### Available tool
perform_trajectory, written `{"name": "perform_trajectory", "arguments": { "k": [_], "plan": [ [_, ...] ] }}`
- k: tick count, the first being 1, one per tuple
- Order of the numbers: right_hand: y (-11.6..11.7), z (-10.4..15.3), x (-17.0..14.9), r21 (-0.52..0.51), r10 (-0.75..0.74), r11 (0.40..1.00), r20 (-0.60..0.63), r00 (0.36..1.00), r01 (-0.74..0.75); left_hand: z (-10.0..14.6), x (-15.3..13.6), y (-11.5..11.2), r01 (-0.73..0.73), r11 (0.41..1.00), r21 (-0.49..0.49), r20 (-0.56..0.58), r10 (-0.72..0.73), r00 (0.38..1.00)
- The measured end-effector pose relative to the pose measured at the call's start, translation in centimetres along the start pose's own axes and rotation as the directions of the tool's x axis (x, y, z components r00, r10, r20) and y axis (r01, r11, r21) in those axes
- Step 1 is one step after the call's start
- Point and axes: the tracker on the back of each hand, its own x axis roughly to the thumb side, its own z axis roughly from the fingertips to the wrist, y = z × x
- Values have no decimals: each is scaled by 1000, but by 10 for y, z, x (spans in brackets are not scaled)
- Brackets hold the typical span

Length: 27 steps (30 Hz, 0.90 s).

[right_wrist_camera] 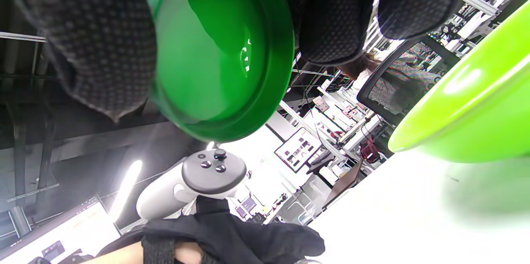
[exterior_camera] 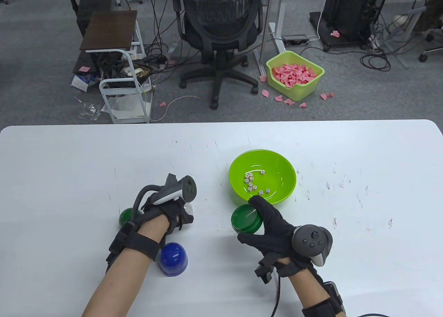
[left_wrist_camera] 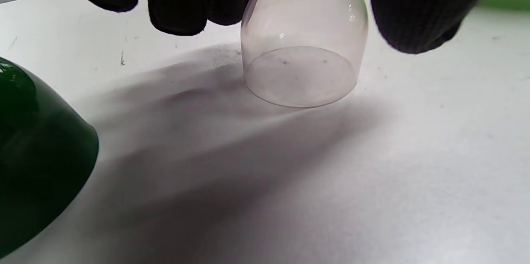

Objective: Pour dice into bowl

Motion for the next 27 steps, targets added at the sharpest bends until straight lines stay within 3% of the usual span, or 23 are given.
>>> {"name": "perform_trajectory", "arguments": {
  "k": [15, 27],
  "plan": [
    [1, 0, 0, 12, 11, 1000, -1, 1000, -11, -8, -1, -3, -8, 999, 45, 25, 7, 1000],
    [2, 0, 0, 28, 27, 999, -11, 1000, -27, 25, -17, 39, -133, 971, 197, 110, 113, 987]
  ]
}}
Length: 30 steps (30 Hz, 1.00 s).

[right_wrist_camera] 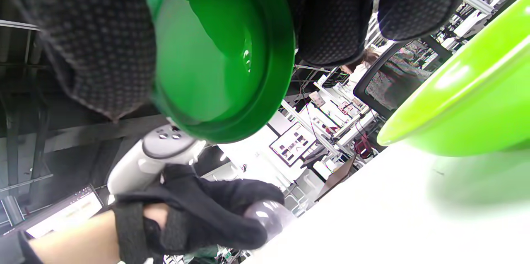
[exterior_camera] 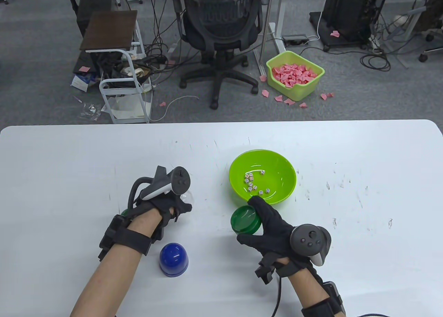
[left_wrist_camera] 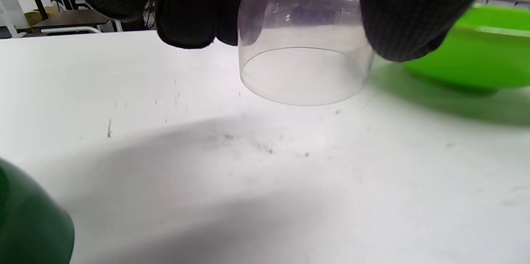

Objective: Pour dice into bowl

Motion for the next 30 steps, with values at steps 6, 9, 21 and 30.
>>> {"name": "perform_trajectory", "arguments": {
  "k": [6, 9, 21, 30],
  "plan": [
    [3, 0, -1, 16, 21, 1000, -6, 1000, -20, 26, 9, 30, -84, 992, 89, 111, 74, 991],
    [5, 0, -1, 20, 31, 999, -7, 999, -31, 40, 17, 41, -138, 983, 118, 182, 115, 976],
    [11, 1, 2, 40, 65, 997, 6, 998, -65, 71, 68, 47, -268, 955, 127, 411, 196, 891],
    [12, 1, 4, 31, 76, 997, 24, 997, -76, 65, 98, 32, -290, 955, 67, 471, 225, 853]
  ]
}}
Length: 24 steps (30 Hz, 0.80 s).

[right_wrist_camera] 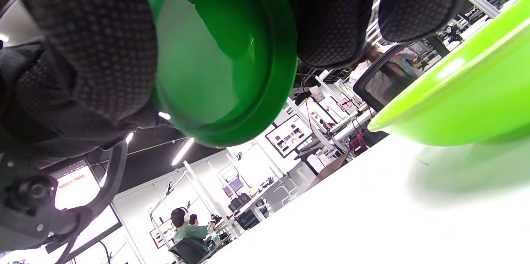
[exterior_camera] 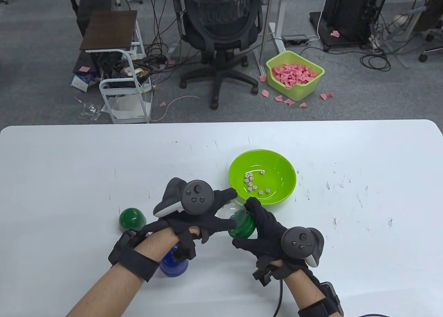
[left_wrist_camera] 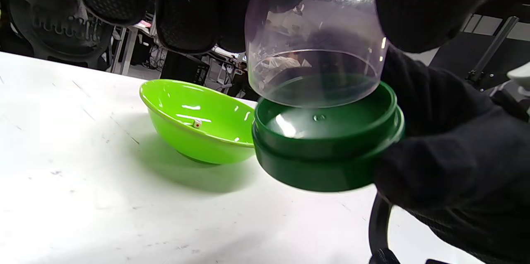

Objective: Pour dice into bowl

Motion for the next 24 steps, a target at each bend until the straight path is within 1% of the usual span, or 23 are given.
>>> {"name": "perform_trajectory", "arguments": {
  "k": [5, 10, 16, 21, 24],
  "plan": [
    [-2, 0, -1, -18, -2, 1000, 6, 1000, 2, -5, 1, -6, -3, 1000, -6, 2, 3, 1000],
    [-3, 0, 0, -31, -8, 999, 18, 1000, 9, -5, 1, -8, -27, 999, -39, 13, 27, 1000],
    [-2, 1, 1, -33, -3, 999, 23, 1000, 3, -5, 3, -10, -26, 999, -48, 4, 26, 1000],
    [-4, 1, 1, -46, -17, 999, 23, 1000, 18, -3, 4, -5, -41, 996, -74, 6, 42, 999],
    [-5, 1, 0, -49, -16, 999, 22, 1000, 17, 3, -1, 6, -50, 998, -41, 2, 50, 999]
  ]
}}
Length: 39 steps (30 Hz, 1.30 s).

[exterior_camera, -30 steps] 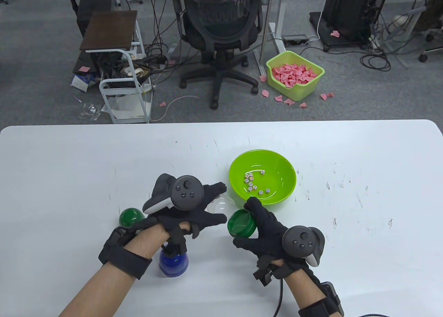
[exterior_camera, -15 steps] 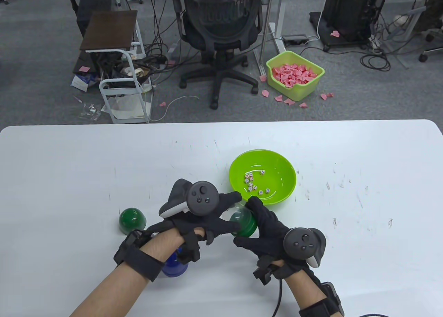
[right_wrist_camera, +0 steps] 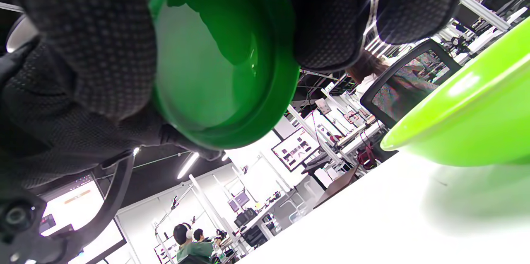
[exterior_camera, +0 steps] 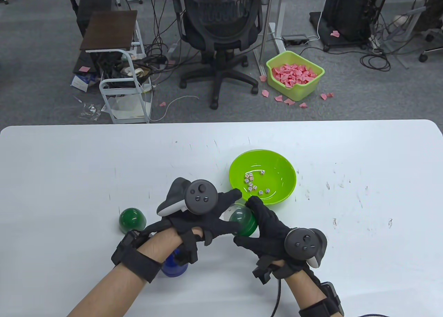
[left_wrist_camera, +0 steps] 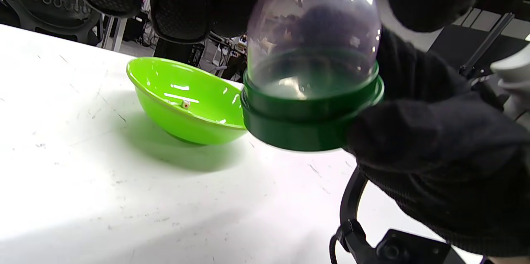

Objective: Pour dice into bowl

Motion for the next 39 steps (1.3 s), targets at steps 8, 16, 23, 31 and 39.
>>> {"name": "perform_trajectory", "arguments": {
  "k": [8, 16, 23, 31, 39],
  "plan": [
    [-4, 0, -1, -12, -6, 1000, -1, 1000, 6, 34, -52, 33, 77, 992, 96, -172, -59, 983],
    [-5, 0, -2, -15, -2, 1000, -2, 1000, 2, 73, -129, 34, 180, 980, 87, -426, -127, 896],
    [-6, 0, -2, -19, 3, 1000, -7, 1000, -3, 98, -183, 17, 278, 960, 33, -570, -210, 794],
    [-7, 0, -3, -20, 6, 1000, -11, 1000, -6, 106, -215, -12, 258, 963, -76, -639, -246, 729],
    [-7, 0, -3, -20, 7, 1000, -15, 1000, -8, 100, -226, -38, 269, 936, -227, -667, -351, 657]
  ]
}}
